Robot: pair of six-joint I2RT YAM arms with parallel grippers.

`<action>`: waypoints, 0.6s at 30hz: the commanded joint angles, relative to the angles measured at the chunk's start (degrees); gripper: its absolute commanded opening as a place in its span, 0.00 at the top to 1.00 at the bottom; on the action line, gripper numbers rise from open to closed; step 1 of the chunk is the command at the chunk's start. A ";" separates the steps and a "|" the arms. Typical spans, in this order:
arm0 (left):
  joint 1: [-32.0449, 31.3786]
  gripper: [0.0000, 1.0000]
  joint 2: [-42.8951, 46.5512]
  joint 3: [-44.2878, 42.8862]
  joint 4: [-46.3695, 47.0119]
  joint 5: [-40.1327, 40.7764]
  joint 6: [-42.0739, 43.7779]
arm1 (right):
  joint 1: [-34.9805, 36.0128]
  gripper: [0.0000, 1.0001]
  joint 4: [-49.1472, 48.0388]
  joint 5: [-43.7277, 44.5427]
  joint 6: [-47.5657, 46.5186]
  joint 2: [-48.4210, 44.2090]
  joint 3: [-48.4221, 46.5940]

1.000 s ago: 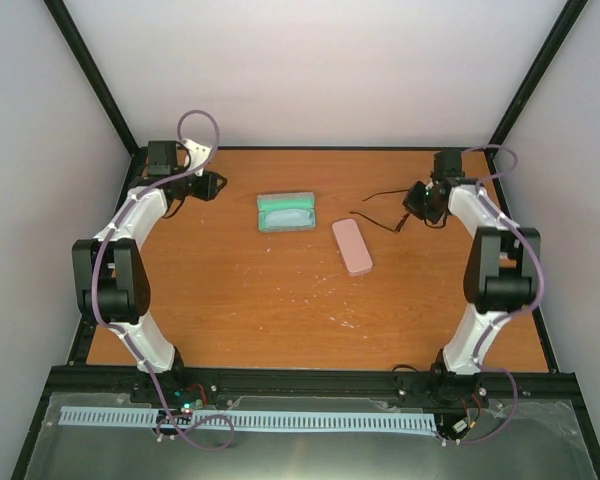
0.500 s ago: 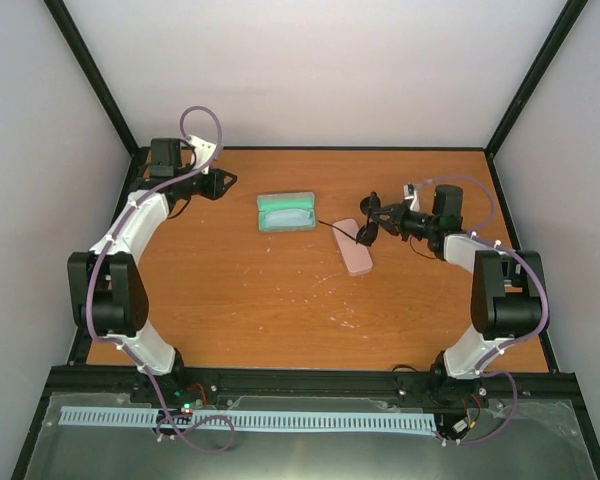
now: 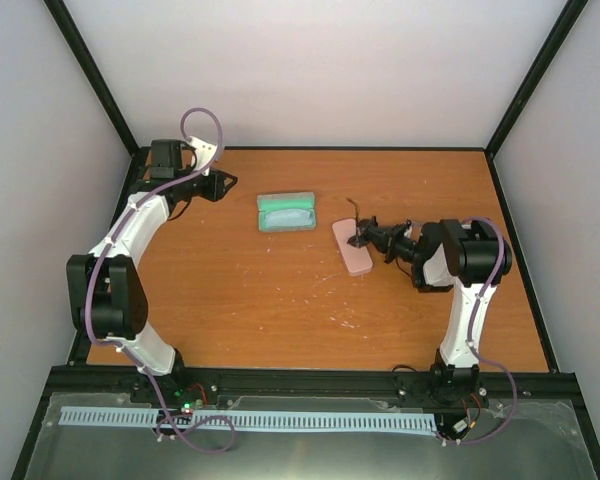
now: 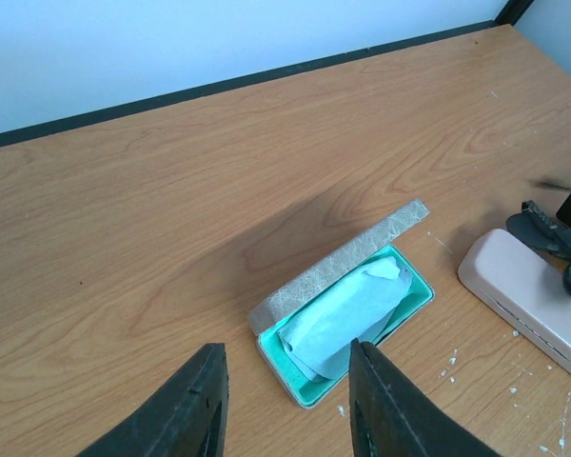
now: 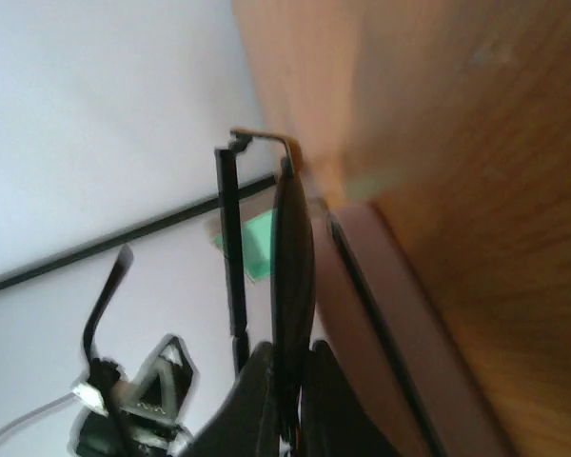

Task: Organize the sunglasses
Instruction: Fold the sunglasses.

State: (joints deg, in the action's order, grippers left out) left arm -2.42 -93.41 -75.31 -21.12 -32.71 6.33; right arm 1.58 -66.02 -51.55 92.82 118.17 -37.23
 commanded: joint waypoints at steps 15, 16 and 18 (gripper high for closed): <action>-0.51 0.71 -5.05 -4.11 -0.71 5.37 3.78 | 4.57 0.97 -5.04 -2.32 -1.42 -11.45 -3.41; -0.49 0.73 -6.52 -5.43 -1.01 5.68 4.16 | 4.71 0.97 -2.26 -2.81 -3.52 -12.52 -3.52; -0.49 0.75 -10.13 -9.25 -2.75 5.53 5.14 | 5.16 0.97 6.73 -2.58 -9.05 -15.54 -4.04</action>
State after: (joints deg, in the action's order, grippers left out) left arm -2.66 -98.06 -77.93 -21.45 -28.53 8.69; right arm 5.69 -72.34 -52.40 95.11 107.96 -40.86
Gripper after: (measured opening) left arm 0.264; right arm 0.049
